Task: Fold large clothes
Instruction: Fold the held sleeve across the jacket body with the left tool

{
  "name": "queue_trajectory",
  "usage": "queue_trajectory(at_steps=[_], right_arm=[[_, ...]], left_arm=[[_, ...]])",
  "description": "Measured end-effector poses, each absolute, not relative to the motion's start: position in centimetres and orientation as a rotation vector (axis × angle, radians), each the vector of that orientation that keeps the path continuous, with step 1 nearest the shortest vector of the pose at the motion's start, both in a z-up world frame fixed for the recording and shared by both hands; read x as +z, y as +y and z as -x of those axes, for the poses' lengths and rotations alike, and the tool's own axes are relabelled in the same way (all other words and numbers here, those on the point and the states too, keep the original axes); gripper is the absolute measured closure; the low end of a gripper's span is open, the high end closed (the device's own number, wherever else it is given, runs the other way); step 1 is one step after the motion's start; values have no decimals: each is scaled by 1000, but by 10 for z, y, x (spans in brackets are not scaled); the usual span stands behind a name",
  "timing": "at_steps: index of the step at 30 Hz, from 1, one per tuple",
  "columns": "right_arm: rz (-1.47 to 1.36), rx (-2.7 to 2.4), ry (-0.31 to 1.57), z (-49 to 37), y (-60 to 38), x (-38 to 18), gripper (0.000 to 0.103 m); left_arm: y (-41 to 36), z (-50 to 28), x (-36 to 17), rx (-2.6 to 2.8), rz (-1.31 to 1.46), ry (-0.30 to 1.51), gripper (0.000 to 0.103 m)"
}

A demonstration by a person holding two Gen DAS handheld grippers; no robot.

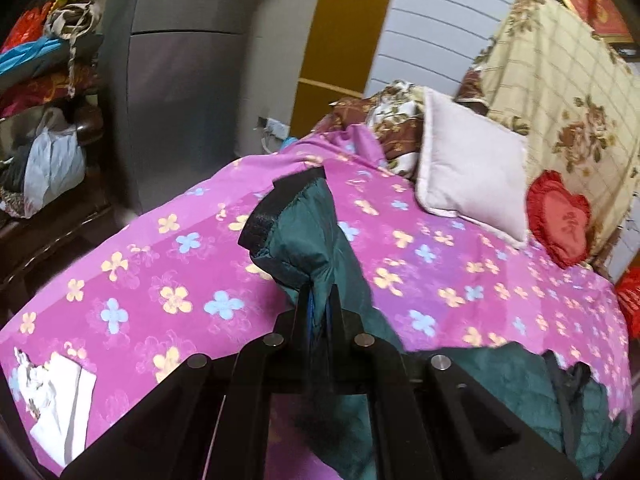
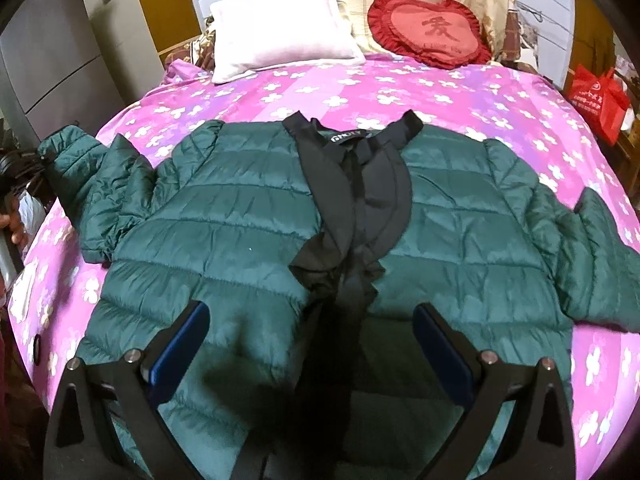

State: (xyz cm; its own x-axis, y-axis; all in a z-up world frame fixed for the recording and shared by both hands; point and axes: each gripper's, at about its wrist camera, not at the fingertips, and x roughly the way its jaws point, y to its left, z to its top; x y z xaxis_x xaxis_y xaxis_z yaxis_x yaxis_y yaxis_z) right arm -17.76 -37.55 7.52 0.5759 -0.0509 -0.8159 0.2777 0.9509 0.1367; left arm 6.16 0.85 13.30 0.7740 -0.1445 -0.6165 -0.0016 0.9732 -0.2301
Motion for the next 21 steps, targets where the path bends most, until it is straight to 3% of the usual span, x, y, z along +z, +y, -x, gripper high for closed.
queue_trajectory(at_steps=[10,21], right_arm=[[-308,-236,921,210,-395,78,0],[-358,-284,889,244,-423,86,0]], left_arm=[[-51,0,172,-254,156,637,103],[-156,73,178,-481,24,643,103]])
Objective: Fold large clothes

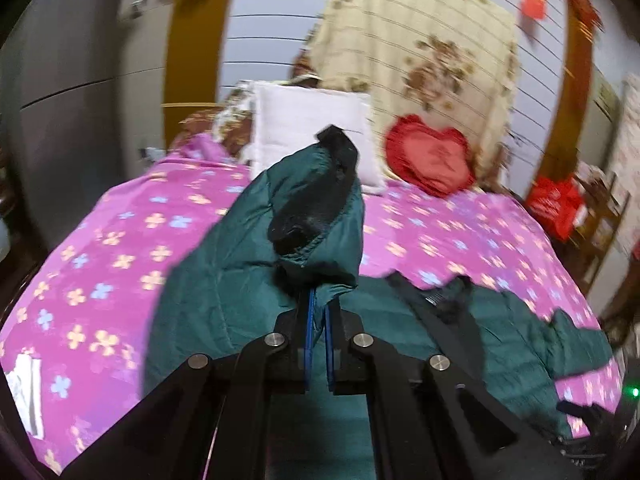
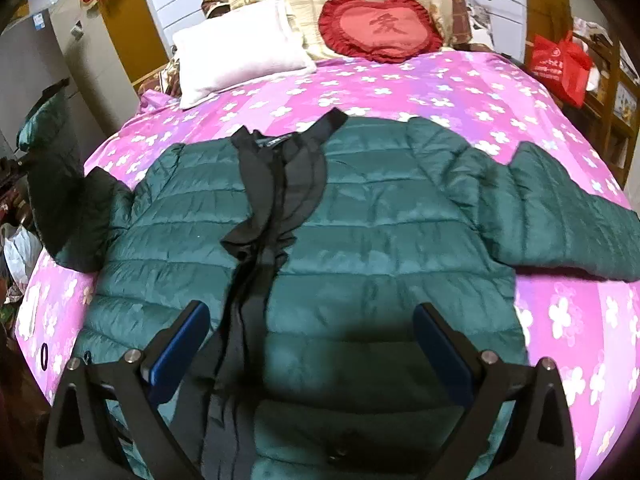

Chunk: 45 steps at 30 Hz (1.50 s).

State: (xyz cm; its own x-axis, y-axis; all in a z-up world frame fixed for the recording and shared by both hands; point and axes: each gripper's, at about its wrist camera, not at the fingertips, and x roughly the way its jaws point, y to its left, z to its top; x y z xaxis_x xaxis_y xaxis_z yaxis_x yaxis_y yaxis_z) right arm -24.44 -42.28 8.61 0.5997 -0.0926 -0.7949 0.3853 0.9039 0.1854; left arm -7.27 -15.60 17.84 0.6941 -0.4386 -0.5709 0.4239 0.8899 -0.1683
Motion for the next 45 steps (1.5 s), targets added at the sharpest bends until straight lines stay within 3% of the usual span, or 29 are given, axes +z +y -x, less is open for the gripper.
queue_trajectory(at_steps=[28,45], right_arm=[[-442,-377,868,300,-479,81,0],[-459,-401,892,306,-491,72,0]], left_arm=[[-330,164,89,-727,-148,828,103],[-342,169,66,-764,-159,942,103]])
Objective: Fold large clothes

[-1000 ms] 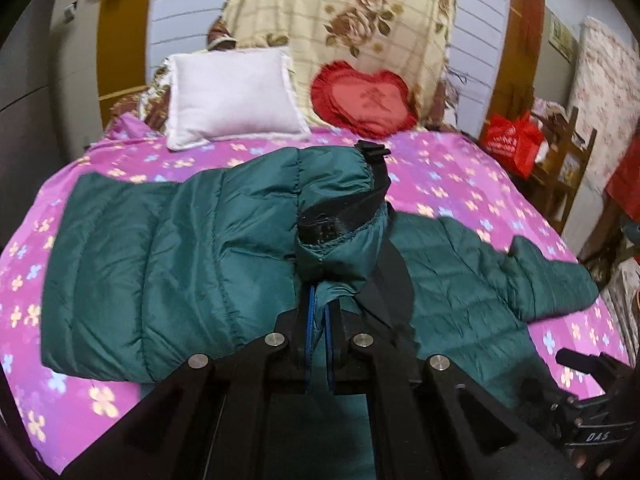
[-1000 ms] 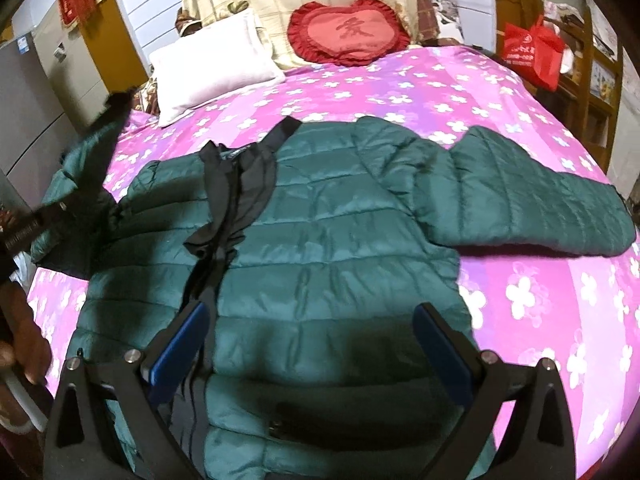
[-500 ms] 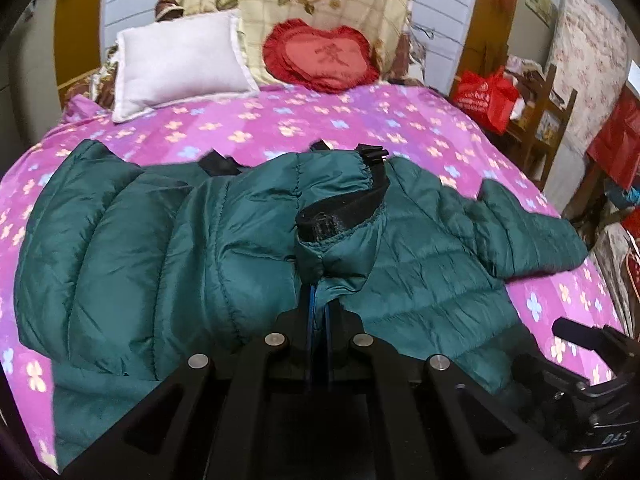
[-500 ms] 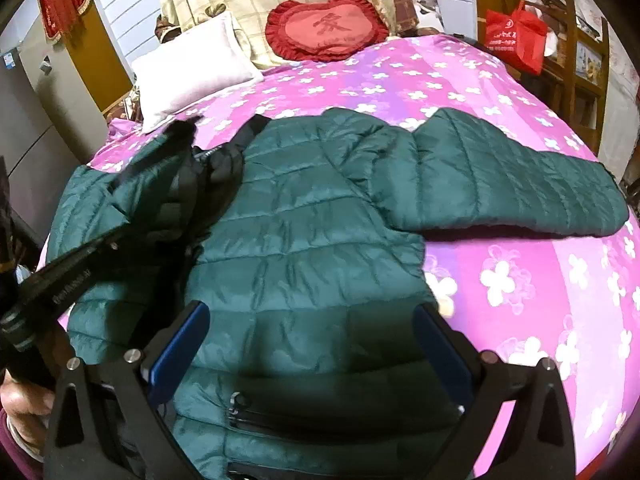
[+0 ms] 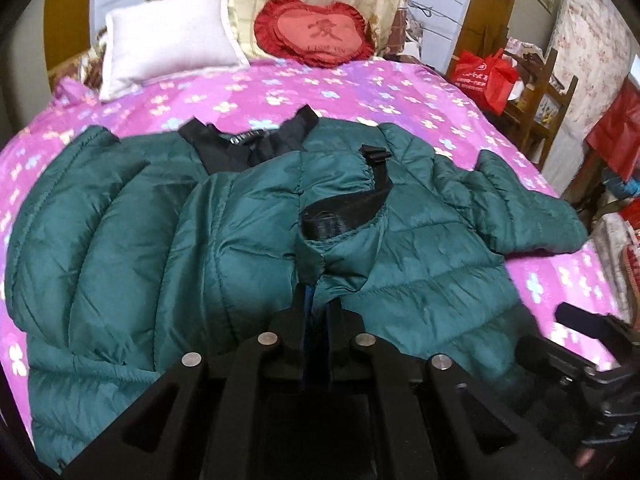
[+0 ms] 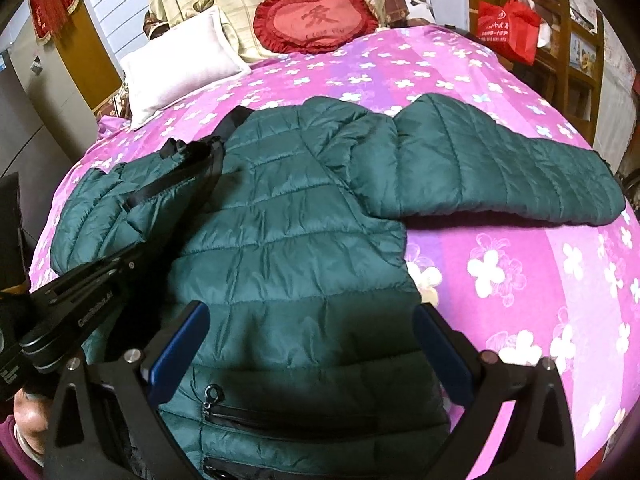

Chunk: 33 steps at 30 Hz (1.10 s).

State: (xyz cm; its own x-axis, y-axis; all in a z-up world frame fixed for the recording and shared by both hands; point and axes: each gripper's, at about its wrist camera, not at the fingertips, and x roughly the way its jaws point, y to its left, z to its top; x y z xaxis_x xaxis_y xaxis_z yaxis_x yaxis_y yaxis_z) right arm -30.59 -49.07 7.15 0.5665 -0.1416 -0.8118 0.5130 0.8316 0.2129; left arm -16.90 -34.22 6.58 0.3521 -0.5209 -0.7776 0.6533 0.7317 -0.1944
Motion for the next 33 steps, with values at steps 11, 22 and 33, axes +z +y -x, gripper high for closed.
queue_trajectory(at_steps=[11,22,33], right_arm=[[-467,-333,888,274,-481,72,0],[-429,-240,942,194,-455,54,1],[-400,-223,936,178,-447,42,52]], left_arm=[[-261,159,138,-776,-109,806,72],[-167,97,116,-505,8,828,71],[-144,76,91,-428,57,884,71]])
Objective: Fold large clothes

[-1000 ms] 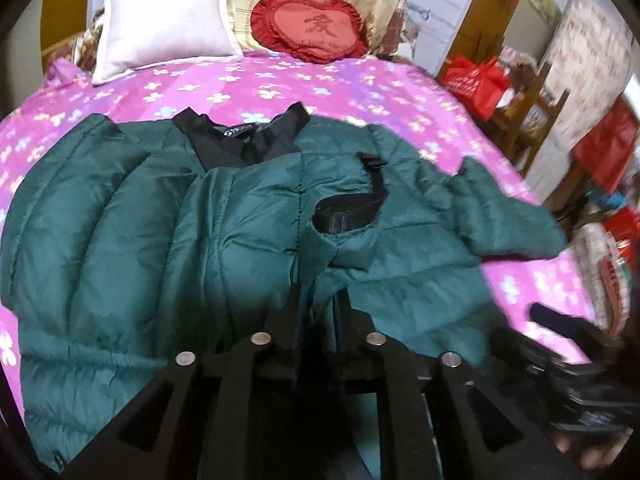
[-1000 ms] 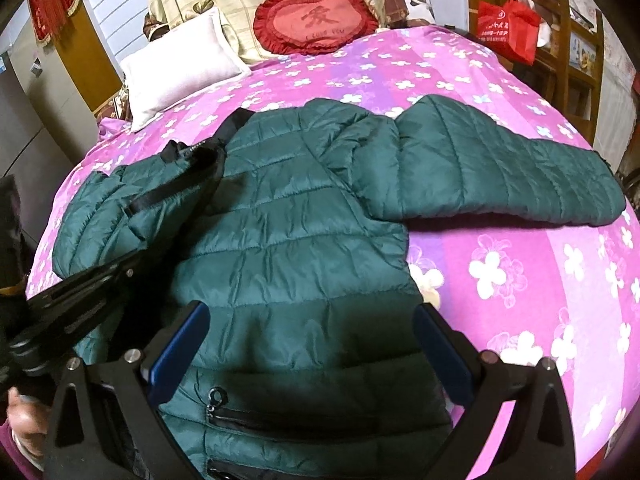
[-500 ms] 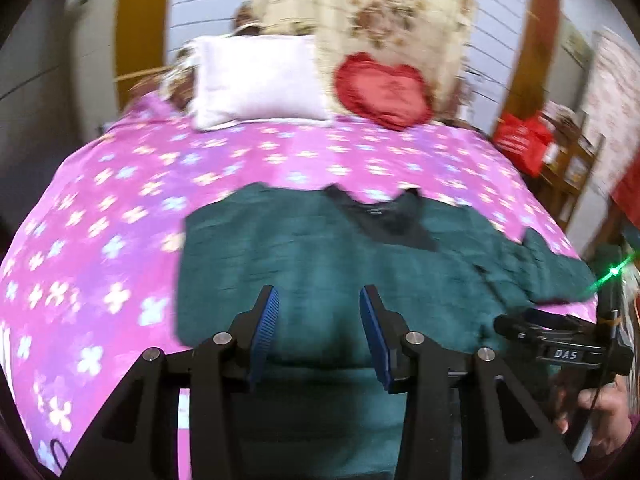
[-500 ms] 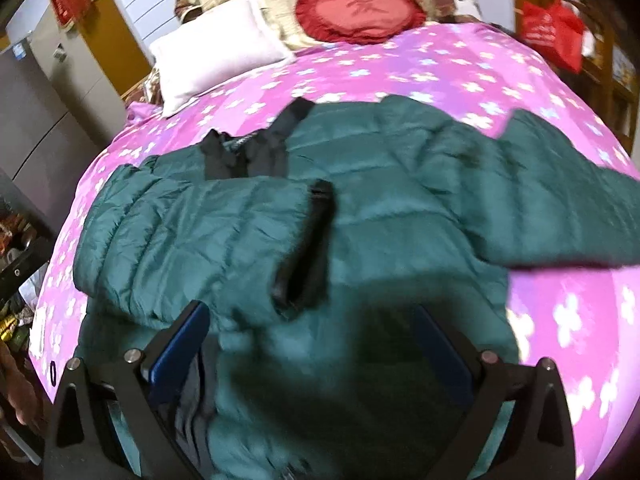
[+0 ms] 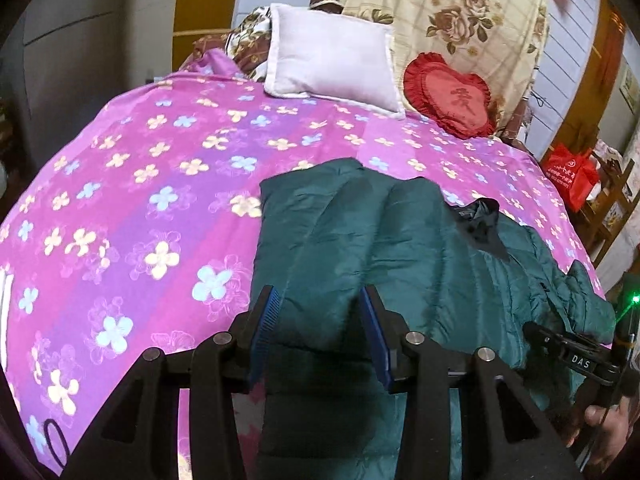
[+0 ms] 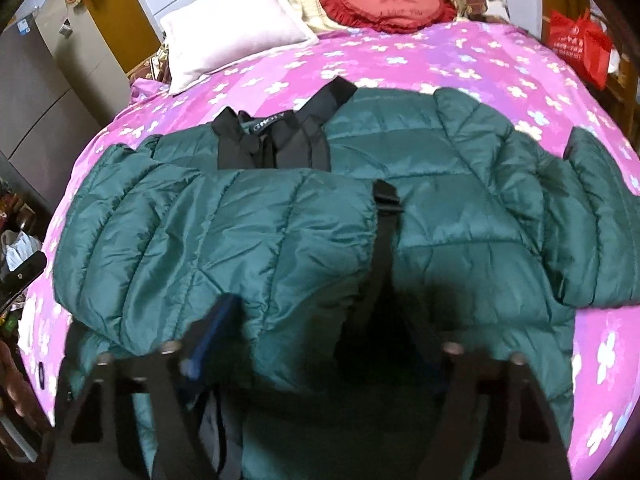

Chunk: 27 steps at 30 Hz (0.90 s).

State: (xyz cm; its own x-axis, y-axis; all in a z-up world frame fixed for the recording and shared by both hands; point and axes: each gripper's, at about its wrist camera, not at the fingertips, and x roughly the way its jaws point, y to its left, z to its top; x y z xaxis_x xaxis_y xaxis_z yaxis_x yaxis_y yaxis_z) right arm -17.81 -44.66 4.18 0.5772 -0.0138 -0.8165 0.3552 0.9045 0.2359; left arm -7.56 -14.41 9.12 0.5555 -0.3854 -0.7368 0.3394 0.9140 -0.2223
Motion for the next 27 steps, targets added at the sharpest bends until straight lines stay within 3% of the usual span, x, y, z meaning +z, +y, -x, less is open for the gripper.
queue_trajectory(at_steps=[1,3,9,16,22,23,25,27], right_arm=[[-398,-208,925,178,-447,44,69],[-355,-217,910,178,-445,51,78],[-208,-307,838,185,-457,84,83],[-208,-404,834,181,-494,88,84],[-196,-463,891,165,-509,49,83],[-161,-478,885,164,-509,44,81],[-110,-509,890,164,-509,41,63],[-119,-507,878,171,-510,47,60]], left_arm=[[-143,75,90,-426,62,888,71],[-142,72,88,-419,75,897,71],[-139,69,89,-415,105,893,71],[-150,67,82,-424,103,918,71],[-163,68,74,-429,85,943,71],[-165,68,75,-433,90,944,71],[-167,69,78,-440,94,939,71],[-168,70,82,-446,94,927,72]])
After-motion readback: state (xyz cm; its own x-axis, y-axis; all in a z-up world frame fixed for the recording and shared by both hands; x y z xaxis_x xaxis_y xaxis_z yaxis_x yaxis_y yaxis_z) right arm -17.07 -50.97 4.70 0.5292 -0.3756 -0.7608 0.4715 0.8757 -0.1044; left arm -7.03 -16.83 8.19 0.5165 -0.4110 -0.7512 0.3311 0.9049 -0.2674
